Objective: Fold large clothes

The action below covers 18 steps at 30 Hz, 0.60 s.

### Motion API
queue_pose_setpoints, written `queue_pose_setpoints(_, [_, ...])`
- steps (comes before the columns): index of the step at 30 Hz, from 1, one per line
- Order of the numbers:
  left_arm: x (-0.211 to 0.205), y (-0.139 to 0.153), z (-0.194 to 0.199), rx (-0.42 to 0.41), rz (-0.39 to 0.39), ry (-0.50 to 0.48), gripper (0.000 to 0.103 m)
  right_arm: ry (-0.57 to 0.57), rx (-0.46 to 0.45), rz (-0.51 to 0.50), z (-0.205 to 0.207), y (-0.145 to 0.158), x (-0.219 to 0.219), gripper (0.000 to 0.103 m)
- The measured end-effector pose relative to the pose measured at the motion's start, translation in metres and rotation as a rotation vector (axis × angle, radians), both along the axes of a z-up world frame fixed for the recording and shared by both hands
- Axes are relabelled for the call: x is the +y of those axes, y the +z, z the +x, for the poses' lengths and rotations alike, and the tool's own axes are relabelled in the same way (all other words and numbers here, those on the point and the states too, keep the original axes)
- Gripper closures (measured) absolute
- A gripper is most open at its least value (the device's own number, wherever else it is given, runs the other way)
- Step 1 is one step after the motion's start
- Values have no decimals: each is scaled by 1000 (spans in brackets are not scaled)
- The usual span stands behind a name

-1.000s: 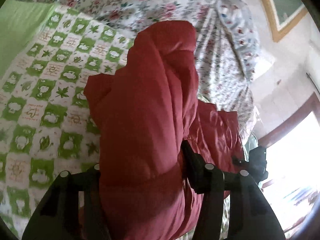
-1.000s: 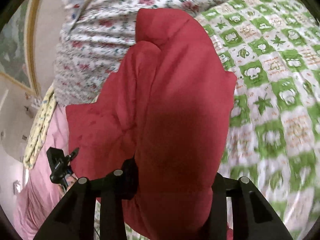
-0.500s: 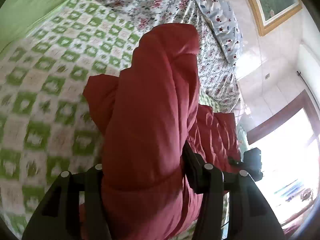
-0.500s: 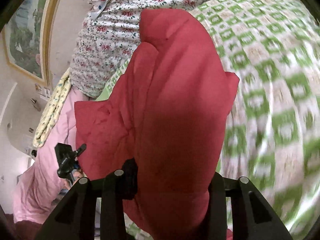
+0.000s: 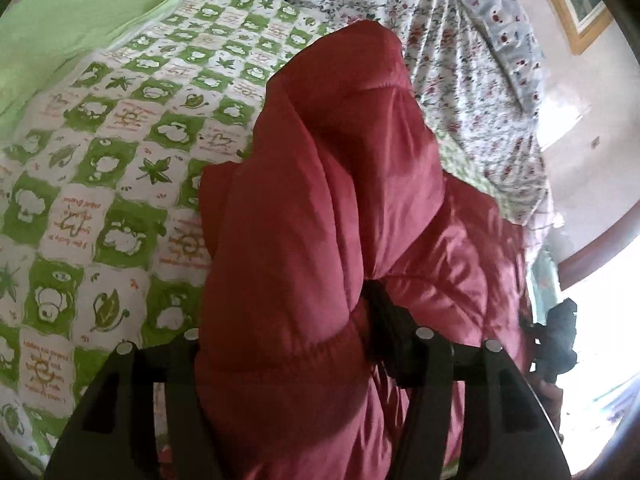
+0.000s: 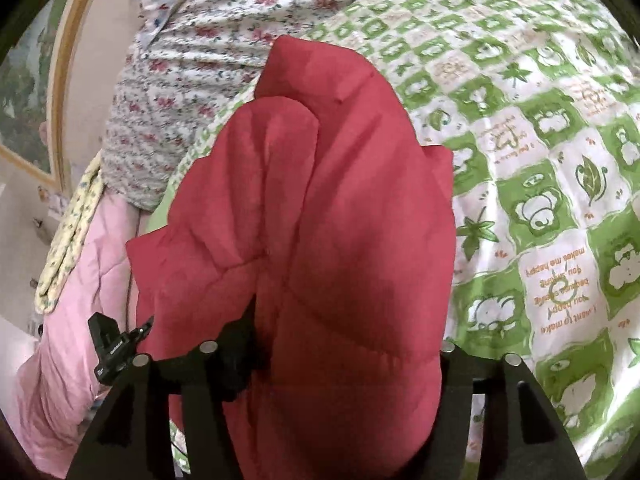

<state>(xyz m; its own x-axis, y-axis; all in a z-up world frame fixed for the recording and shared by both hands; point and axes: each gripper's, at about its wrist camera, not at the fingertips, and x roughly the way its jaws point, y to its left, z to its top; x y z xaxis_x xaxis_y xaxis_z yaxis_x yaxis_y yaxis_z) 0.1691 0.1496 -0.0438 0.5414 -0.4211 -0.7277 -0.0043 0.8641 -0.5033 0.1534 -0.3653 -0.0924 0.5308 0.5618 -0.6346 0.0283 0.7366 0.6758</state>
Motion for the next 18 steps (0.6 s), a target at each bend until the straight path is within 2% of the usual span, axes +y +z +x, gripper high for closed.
queue_pose_setpoints(5, [-7,5,0,3,111,35,29,-28,9,-21,-3,-1,-2,31])
queue_pose_setpoints(7, [-8,8,-2,3,131,51,27,-37,0,-37,-5,3,-2,24])
queue_pose_setpoints(10, [-7,16,-12,-6,157,74,26,-58,-9,-55,-13,8,-3,23])
queue_pose_setpoints(18, [-1,41,-35,-54,297,164,22,-102,-58,-190,-34,35,-1,22])
